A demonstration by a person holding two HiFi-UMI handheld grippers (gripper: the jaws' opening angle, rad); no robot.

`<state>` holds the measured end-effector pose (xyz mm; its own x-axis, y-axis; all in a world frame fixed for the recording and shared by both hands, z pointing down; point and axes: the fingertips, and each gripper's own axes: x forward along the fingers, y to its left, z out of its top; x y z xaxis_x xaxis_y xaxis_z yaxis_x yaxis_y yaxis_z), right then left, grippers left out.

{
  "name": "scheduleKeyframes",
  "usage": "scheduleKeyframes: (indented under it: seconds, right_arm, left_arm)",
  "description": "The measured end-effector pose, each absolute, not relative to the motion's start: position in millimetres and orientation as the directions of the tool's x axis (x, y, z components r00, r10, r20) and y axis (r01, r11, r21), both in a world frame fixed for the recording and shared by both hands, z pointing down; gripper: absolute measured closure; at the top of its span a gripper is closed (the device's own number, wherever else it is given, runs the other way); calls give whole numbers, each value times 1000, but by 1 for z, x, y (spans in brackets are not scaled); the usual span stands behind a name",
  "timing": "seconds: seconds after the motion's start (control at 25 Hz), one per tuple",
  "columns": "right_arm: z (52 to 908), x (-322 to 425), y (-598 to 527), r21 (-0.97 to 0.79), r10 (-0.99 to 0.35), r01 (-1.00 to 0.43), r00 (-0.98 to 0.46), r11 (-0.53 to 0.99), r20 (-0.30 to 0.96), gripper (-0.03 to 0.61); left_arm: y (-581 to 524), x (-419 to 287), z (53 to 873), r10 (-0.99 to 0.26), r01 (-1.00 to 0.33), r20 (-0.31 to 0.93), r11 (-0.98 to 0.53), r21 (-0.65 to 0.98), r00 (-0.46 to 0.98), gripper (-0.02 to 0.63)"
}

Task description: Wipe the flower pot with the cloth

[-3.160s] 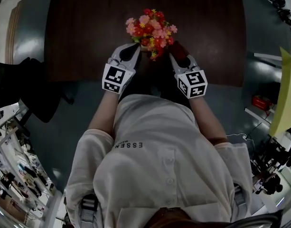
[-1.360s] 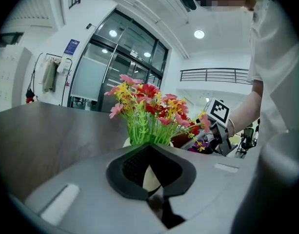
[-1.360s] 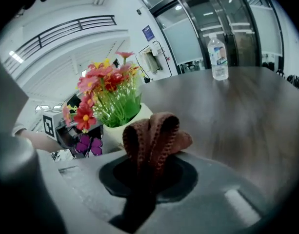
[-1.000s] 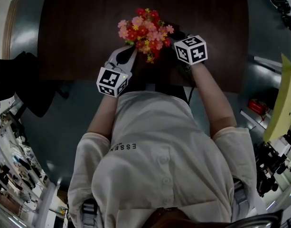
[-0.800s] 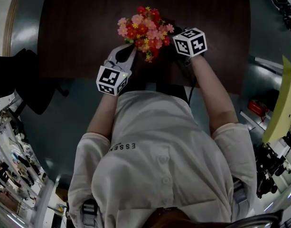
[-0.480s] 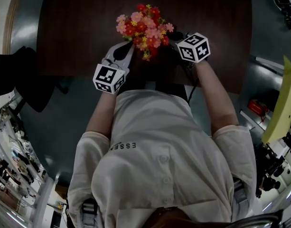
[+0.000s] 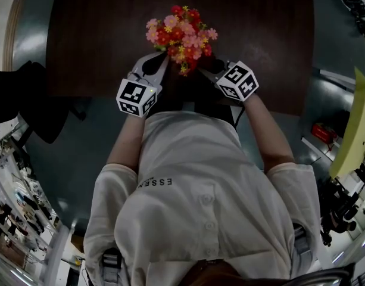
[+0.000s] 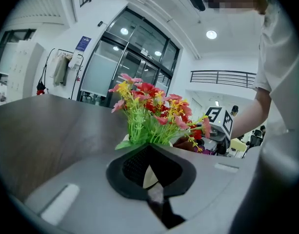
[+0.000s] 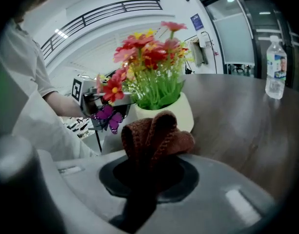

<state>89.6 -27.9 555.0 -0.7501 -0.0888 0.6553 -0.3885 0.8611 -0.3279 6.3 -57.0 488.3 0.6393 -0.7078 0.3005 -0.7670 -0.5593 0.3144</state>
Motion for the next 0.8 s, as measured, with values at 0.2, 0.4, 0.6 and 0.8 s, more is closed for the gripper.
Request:
scheduleKeyframes:
  seconds: [0.2, 0.4, 0.6, 0.8]
  right_arm:
    - [555, 81, -6, -331, -52, -344, -757, 879, 651, 529]
    - [552, 112, -39, -362, -122, -447, -750, 818, 651, 529]
    - [530, 138, -116, -357, -221, -525, -750, 773, 624, 529]
    - [518, 101, -173, -338, -104, -357, -806, 871, 583, 529]
  left_arm:
    - [-56, 10, 491, -682, -754, 320, -593, 283, 657, 598]
    - [-56, 11, 490, -666, -755, 357, -600, 265, 655, 598]
    - [-58, 13, 480, -698, -779, 346, -555, 290, 626, 598]
    - [-62, 12, 486, -739, -825, 370, -475, 305, 562, 598]
